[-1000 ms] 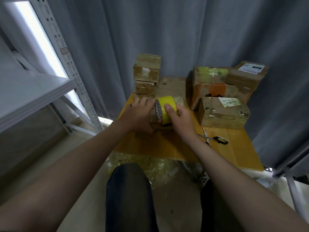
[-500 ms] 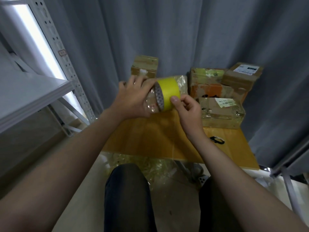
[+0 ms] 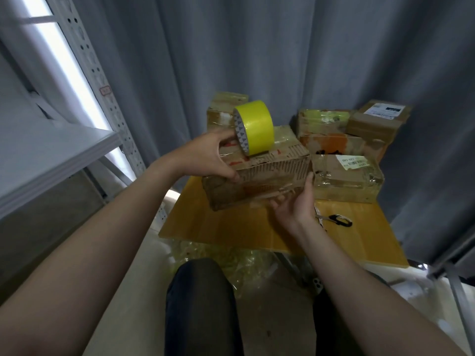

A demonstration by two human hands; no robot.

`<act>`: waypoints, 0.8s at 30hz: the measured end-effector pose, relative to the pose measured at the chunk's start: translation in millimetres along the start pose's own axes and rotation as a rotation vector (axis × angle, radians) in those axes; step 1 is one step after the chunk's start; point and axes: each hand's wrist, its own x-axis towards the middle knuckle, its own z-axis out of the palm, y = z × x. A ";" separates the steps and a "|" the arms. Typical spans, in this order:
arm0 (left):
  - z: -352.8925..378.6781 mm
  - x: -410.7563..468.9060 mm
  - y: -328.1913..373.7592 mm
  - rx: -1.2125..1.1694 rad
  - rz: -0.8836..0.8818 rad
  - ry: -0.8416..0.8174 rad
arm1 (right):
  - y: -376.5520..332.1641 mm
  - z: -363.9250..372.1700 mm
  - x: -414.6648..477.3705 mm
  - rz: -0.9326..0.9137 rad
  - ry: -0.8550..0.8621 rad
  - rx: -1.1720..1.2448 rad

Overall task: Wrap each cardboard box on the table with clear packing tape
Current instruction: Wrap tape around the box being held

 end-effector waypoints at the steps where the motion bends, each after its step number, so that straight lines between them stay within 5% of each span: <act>1: -1.3 -0.2 -0.8 -0.052 -0.011 -0.010 | 4.4 1.6 2.4 0.076 -0.037 0.080; 5: -3.2 0.4 -6.0 -0.183 -0.059 -0.013 | 15.7 9.2 -3.0 0.258 -0.157 0.158; 9: -5.2 0.0 -7.4 -0.135 -0.030 0.040 | 16.9 18.7 -11.4 0.254 -0.153 0.012; 24: 44.0 6.0 -14.0 0.430 -0.082 0.194 | 0.9 46.2 -30.4 0.350 -0.024 0.232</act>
